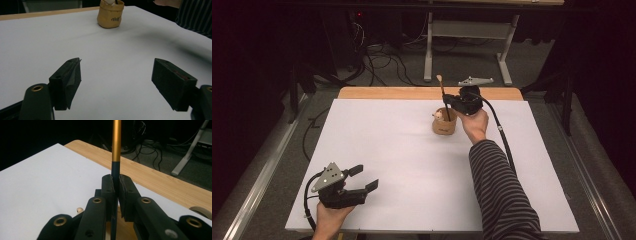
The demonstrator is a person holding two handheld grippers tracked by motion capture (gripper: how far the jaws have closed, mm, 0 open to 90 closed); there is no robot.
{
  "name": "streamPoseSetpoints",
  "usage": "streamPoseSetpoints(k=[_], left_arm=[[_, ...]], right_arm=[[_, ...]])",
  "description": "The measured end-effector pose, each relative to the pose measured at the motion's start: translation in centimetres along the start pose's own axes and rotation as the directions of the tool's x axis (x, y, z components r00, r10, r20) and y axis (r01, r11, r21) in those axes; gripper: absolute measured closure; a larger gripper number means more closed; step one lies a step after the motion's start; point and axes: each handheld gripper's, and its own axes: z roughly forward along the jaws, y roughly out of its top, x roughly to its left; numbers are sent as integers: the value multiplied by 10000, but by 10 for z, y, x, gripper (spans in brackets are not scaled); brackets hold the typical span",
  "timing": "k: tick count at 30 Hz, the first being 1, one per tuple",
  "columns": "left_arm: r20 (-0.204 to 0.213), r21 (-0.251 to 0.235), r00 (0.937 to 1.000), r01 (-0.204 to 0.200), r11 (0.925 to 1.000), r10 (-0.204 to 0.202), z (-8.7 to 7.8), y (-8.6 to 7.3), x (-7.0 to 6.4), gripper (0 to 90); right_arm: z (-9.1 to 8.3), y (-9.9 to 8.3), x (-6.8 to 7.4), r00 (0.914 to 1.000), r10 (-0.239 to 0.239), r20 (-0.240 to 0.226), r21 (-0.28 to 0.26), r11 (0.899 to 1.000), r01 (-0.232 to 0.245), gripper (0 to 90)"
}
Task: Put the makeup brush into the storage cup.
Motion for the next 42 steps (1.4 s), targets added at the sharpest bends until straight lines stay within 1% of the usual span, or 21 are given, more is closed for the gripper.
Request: streamPoseSetpoints(k=[10,13,14,16,17,23,26,33,39,41,42], left_arm=[[-10,-11,10000,-8,10000,8,-1,0,0,244],[-13,-16,10000,-8,10000,8,-1,0,0,244],[-14,-18,10000,-5,10000,5,-1,0,0,244],[-10,-16,10000,-2,10000,2,-1,0,0,244],[-11,-15,10000,-1,10000,1,-1,0,0,244],[-12,-18,10000,-16,10000,16,-1,0,0,244],[-5,-26,10000,-13,10000,13,-1,0,-1,244],[-9,-7,10000,-48,10000,48,0,0,-1,243],[-20,-36,10000,-46,10000,46,-1,0,-1,243],[-21,-38,10000,-38,10000,38,-1,0,-1,244],[-23,-38,10000,-39,10000,38,-1,0,-1,243]], right_arm=[[5,-6,0,10000,25,30,351,9994,-26,852],[6,-8,0,10000,-52,54,432,9991,49,852],[6,-9,1,10000,-25,51,510,9987,22,852],[6,-10,1,10000,-32,40,474,9989,30,850],[5,-11,1,10000,39,19,518,9986,-40,850],[4,-13,-1,10000,26,63,635,9980,-30,850],[3,-15,-1,9999,102,72,736,9972,-107,849],[2,-15,0,9999,34,107,841,9964,-43,845],[3,-16,1,9999,-3,105,1073,9942,-8,844],[3,-17,1,10000,78,62,1184,9929,-84,837],[3,-17,1,10000,77,46,1211,9926,-82,818]])
